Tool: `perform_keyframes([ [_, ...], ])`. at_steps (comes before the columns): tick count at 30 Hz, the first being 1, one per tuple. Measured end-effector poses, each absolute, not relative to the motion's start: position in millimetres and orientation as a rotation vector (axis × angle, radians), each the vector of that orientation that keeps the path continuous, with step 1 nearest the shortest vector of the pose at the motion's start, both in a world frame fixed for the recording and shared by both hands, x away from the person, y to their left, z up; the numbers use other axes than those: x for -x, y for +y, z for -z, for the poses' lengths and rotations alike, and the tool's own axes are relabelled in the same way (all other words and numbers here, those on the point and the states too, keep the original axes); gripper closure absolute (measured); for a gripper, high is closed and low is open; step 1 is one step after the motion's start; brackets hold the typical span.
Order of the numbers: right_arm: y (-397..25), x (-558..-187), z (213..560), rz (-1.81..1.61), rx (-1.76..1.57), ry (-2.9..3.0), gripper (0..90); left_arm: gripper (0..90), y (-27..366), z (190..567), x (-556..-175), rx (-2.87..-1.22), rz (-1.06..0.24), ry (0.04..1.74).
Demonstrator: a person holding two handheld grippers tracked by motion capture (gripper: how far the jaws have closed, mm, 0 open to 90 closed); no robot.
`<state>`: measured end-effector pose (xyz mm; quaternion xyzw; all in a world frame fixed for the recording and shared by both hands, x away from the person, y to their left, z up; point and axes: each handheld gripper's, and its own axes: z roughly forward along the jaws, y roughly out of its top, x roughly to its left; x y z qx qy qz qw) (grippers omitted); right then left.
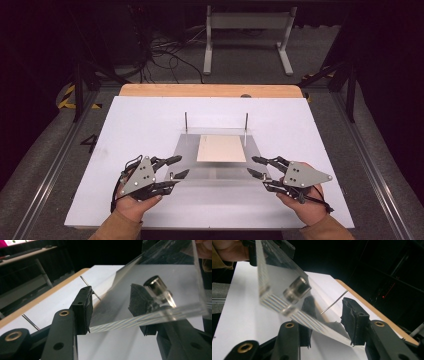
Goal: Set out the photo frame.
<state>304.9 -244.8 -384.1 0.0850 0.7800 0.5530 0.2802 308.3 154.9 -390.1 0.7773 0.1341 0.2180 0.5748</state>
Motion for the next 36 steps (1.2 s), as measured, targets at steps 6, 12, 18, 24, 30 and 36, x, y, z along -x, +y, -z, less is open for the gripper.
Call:
perform_keyframes([
  [6, -242, -304, 370, -1.496, -0.215, 2.066, 61.9, 52.6, 158, 377, -306, -1.784, -0.526, 0.313],
  [12, -244, -303, 358, -1.505, -0.204, 2.039, 62.1, 54.7, 158, 364, -303, -1.760, -0.550, 0.294],
  [18, -245, -304, 344, -1.509, -0.195, 1.999, 62.3, 56.8, 157, 350, -304, -1.738, -0.570, 0.286],
  [24, -246, -309, 334, -1.497, -0.186, 1.961, 62.6, 59.1, 155, 337, -308, -1.739, -0.604, 0.278],
  [30, -246, -314, 321, -1.477, -0.171, 1.928, 63.3, 60.8, 154, 326, -313, -1.710, -0.647, 0.270],
  [36, -244, -317, 311, -1.473, -0.172, 1.913, 63.6, 61.5, 154, 317, -315, -1.699, -0.670, 0.274],
])
